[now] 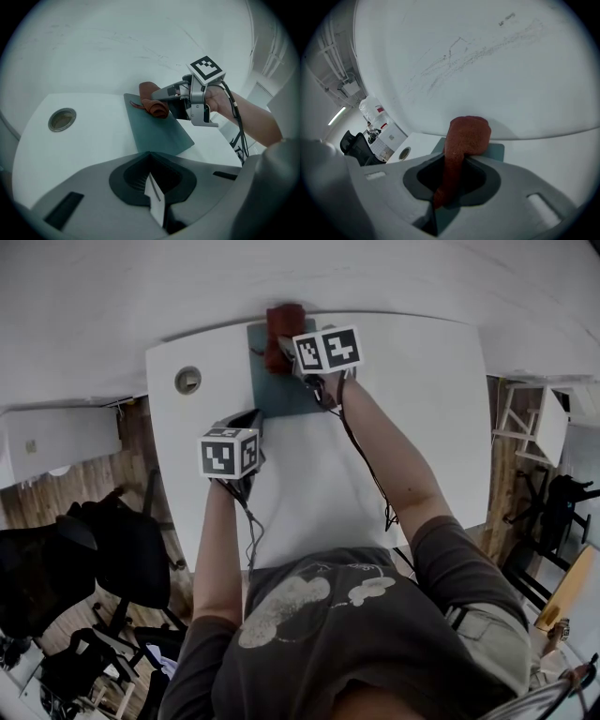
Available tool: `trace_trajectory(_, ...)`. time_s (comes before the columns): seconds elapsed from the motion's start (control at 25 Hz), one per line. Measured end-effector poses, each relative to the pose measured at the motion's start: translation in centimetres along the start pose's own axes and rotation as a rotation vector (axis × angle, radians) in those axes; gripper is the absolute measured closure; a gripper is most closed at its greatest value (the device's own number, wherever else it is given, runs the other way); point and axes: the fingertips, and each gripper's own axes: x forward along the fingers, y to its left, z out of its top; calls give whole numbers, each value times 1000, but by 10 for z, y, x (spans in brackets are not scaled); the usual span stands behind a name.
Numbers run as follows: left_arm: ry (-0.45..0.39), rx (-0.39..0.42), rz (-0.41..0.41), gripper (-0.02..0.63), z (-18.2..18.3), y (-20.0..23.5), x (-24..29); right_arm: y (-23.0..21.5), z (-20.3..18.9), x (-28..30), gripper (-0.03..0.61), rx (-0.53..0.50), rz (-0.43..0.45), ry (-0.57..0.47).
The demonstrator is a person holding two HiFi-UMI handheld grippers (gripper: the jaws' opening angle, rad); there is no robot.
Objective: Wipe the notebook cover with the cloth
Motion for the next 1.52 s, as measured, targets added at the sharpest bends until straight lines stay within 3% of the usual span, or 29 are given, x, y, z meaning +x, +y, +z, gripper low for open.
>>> trace_trajectory(1.04,7,45,48,620,0,0,2,-48,-14,-42,499,45,-96,-12)
trace_trajectory(1.52,-11,49,64,620,2,0,-3,-16,-11,-53,499,8,-61,-26)
